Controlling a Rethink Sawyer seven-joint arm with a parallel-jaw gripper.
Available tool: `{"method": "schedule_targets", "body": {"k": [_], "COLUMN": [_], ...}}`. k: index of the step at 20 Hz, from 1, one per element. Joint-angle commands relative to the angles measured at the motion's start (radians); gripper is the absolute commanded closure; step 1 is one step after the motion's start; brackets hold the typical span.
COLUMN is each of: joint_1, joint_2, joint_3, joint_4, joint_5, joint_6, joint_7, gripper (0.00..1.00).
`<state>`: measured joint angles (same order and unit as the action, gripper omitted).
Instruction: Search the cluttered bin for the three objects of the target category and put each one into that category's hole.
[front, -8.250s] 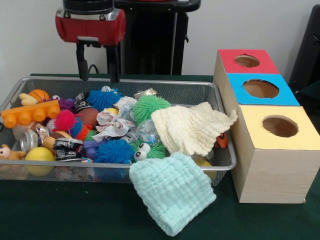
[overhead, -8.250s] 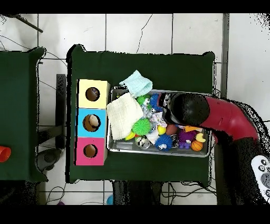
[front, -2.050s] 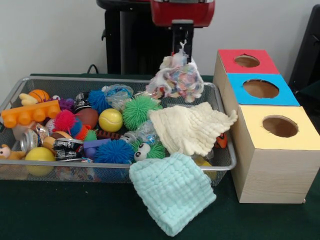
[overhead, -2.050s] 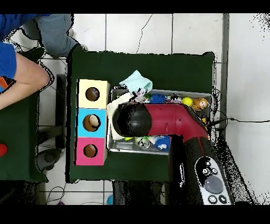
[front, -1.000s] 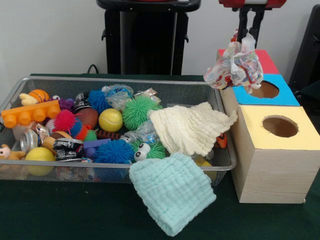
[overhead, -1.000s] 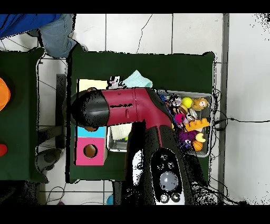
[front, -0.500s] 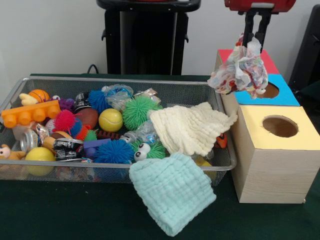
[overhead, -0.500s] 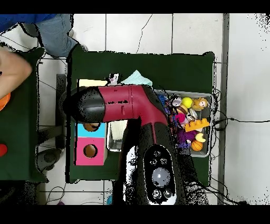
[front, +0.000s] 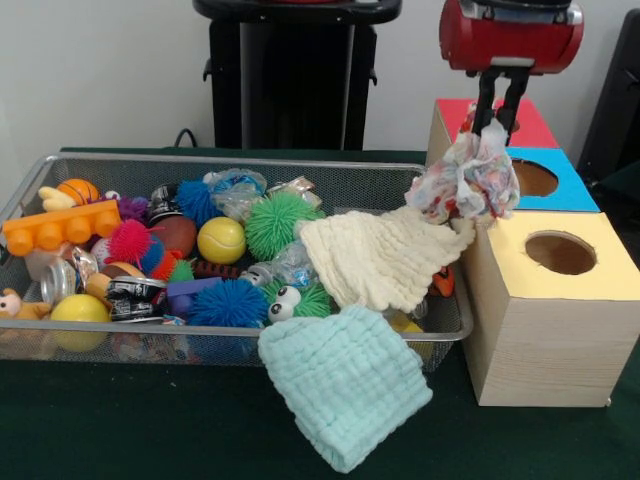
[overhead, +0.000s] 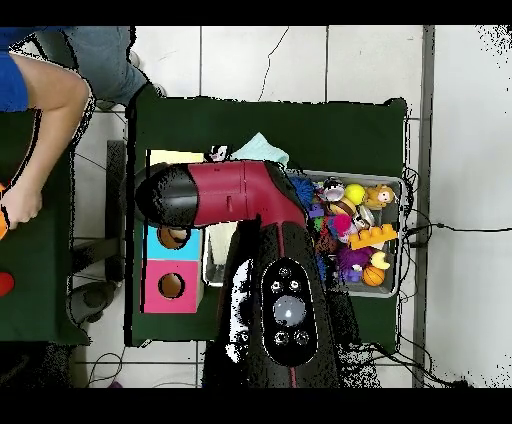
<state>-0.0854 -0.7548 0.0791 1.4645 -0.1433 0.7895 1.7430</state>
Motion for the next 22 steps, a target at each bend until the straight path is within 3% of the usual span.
{"method": "schedule_targets", "body": {"k": [1, 22], "joint_1": [0.022, 0.183], "joint_2": [0.111, 0.123], "joint_3": [-0.046, -0.175], "joint_4": [-0.003, -0.186], "joint_5": [0.016, 0.145], "joint_6": [-0.104, 0.146], "joint_7": [0.288, 0.339], "gripper": [1.00, 1.00]}}
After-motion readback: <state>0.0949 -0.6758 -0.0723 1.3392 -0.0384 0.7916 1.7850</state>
